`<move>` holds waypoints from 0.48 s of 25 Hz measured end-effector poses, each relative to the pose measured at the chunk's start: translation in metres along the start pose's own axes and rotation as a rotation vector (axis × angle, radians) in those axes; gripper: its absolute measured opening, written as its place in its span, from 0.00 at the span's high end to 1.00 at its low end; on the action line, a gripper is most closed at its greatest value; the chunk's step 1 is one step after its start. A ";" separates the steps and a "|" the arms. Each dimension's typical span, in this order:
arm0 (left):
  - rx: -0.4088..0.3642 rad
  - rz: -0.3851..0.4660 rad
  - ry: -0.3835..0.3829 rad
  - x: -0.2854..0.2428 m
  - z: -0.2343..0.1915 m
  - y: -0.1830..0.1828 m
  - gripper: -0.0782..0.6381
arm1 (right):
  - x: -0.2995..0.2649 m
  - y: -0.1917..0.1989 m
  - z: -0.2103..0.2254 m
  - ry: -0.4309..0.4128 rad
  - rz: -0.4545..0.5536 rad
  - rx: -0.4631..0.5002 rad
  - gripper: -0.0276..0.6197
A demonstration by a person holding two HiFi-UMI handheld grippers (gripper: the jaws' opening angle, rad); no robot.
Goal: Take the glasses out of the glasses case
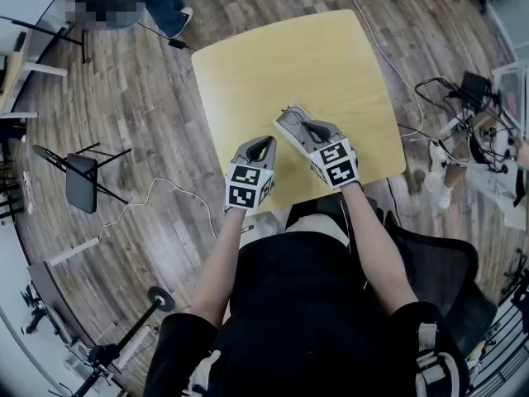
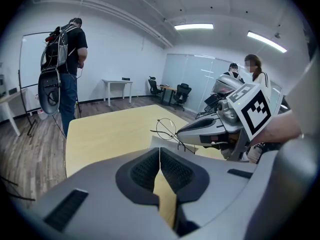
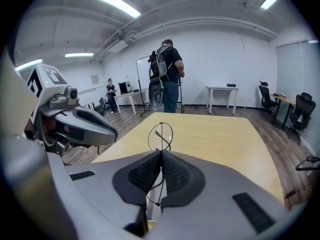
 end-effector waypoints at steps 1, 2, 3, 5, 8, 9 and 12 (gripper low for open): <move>-0.001 0.011 0.000 0.002 0.001 -0.004 0.86 | 0.007 -0.005 0.000 -0.002 0.025 -0.011 0.92; -0.003 0.022 0.001 0.005 0.003 -0.007 0.86 | 0.014 -0.010 0.000 -0.004 0.051 -0.021 0.92; -0.005 0.034 0.001 0.007 0.005 -0.011 0.86 | 0.022 -0.014 0.001 -0.004 0.076 -0.028 0.92; -0.009 0.062 0.004 0.012 0.008 -0.021 0.86 | 0.038 -0.025 0.003 0.005 0.130 -0.031 0.92; -0.013 0.109 0.013 0.020 0.008 -0.040 0.86 | 0.062 -0.047 0.008 0.035 0.205 -0.026 0.92; -0.017 0.125 0.016 0.024 0.009 -0.046 0.86 | 0.071 -0.054 0.009 0.047 0.229 -0.027 0.92; -0.031 0.169 0.023 0.039 0.018 -0.064 0.86 | 0.103 -0.069 0.012 0.076 0.296 -0.034 0.92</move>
Point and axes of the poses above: the fingertips, and each gripper's own axes: x backward along the fingers, z to its right, y out of its underside, the point moved 5 cm from there along x, backward along the fingers, and after that the axes turned 8 degrees about -z, right-handed, at the moved point
